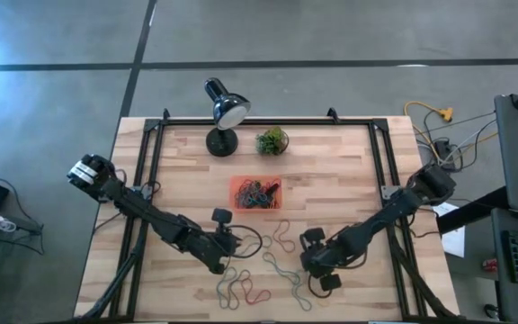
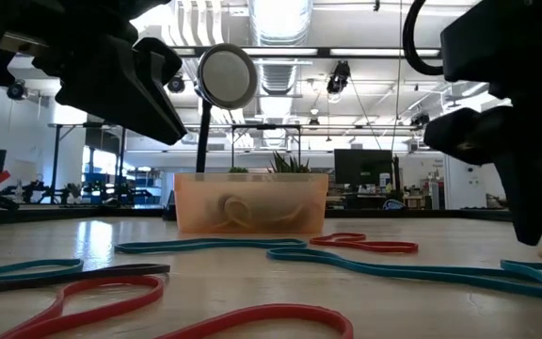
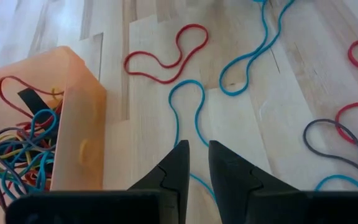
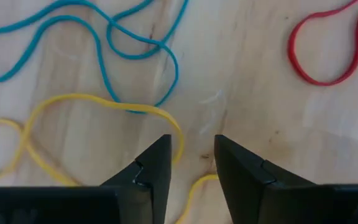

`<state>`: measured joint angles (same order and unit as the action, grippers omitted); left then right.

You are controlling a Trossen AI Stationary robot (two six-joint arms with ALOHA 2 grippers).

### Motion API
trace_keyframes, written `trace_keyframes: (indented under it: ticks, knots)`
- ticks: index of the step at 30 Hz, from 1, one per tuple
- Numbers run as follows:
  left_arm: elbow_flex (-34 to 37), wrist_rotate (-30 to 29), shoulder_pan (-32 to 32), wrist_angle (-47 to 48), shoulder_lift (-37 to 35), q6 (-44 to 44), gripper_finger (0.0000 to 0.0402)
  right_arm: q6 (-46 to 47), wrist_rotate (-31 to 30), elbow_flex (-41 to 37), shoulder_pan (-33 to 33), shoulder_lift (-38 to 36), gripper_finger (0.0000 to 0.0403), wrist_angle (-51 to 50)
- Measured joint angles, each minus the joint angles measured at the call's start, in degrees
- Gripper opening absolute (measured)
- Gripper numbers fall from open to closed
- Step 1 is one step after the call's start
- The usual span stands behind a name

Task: Pick and place rubber bands into bin
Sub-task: Put the yellow rubberband into the orange bin

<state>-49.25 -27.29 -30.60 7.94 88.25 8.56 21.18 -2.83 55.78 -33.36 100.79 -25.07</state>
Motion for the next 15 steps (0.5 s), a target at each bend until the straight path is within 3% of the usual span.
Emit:
trace_keyframes:
  ticks: [15]
  knots:
    - [0.0, 0.0, 0.11, 0.07, -0.04, -0.16, 0.0045, 1.23, 0.82, 0.15, -0.24, 3.06, 0.0125, 4.46]
